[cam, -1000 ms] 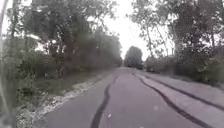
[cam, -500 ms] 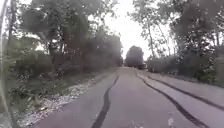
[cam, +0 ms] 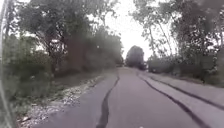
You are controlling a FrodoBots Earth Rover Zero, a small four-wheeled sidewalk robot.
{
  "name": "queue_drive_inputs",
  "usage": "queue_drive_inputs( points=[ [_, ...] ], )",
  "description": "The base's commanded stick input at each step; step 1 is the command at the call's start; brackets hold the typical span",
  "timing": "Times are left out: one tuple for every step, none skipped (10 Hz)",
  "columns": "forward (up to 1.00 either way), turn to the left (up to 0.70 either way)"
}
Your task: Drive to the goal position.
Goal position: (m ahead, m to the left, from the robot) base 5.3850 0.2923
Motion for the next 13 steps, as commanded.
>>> queue_drive_inputs(
  points=[
    [0.7,-0.23],
    [0.7,-0.33],
    [0.7,-0.3],
    [0.7,-0.08],
    [0.7,0.01],
    [0.7,0.01],
    [0.7,0.01],
    [0.7,0.01],
    [0.7,0.01],
    [0.7,0.01],
    [0.7,0.01],
    [0.7,0.01],
    [0.7,0.01]
  ],
)
